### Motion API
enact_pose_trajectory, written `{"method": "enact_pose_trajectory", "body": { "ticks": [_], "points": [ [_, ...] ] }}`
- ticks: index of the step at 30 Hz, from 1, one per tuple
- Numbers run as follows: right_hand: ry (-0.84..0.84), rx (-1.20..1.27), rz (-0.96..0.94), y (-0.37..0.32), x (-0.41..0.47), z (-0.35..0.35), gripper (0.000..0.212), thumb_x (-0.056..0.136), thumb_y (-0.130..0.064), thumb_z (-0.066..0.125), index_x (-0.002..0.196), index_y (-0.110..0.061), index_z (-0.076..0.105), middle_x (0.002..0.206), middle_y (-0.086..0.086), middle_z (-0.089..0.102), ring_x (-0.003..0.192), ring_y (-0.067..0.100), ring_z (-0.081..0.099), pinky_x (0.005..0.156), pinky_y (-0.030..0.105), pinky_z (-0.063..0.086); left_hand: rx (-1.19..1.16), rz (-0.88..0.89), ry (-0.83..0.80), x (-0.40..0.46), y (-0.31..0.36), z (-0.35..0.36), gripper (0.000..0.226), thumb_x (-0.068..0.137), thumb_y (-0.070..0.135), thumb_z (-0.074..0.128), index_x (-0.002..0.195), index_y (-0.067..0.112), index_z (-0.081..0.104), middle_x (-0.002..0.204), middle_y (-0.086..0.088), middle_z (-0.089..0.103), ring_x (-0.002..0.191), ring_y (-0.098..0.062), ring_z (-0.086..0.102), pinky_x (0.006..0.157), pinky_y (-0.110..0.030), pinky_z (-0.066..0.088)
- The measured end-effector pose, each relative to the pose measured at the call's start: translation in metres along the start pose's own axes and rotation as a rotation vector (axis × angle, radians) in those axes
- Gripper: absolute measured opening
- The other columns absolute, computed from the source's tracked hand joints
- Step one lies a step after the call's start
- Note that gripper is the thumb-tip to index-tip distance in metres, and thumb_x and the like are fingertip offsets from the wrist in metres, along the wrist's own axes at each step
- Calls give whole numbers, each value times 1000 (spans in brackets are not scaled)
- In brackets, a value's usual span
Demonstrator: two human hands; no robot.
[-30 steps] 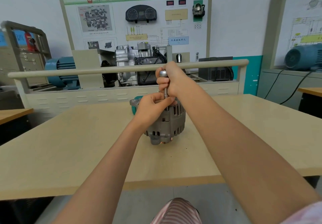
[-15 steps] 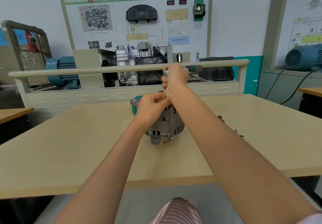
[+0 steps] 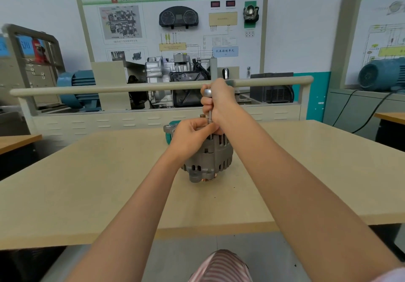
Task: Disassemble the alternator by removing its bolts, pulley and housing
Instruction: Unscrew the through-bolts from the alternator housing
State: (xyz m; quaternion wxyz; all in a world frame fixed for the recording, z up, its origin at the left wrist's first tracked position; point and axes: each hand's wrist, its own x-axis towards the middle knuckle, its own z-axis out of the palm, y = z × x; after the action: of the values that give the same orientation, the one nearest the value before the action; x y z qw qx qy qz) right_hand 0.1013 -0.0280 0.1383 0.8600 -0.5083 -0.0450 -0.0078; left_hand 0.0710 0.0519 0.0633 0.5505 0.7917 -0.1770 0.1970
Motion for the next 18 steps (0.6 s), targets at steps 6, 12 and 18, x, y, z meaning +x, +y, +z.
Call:
{"method": "enact_pose_trajectory", "body": {
  "ticks": [6,12,18],
  "points": [
    [218,41,-194,11,2,6,32,96,-9,32,117,2,53,59,-1,45,40,7,35,30,13,22,40,-2,42,0,-2,1,43,91,17,57,55,37,69,57,14,66,53,4,55,44,-9,35],
    [-212,-56,151,-7,1,-2,29,97,-12,30,72,-12,45,47,-5,45,24,5,19,28,14,12,-17,-51,-15,1,2,0,17,91,22,59,79,19,70,76,8,73,76,-2,66,69,-16,48],
    [-319,37,235,-11,3,-11,24,96,-12,34,77,-10,47,44,-8,47,24,3,21,28,14,13,-28,-46,-41,0,2,-2,15,91,22,61,87,17,74,89,1,75,92,-14,69,90,-33,51]
  ]
}}
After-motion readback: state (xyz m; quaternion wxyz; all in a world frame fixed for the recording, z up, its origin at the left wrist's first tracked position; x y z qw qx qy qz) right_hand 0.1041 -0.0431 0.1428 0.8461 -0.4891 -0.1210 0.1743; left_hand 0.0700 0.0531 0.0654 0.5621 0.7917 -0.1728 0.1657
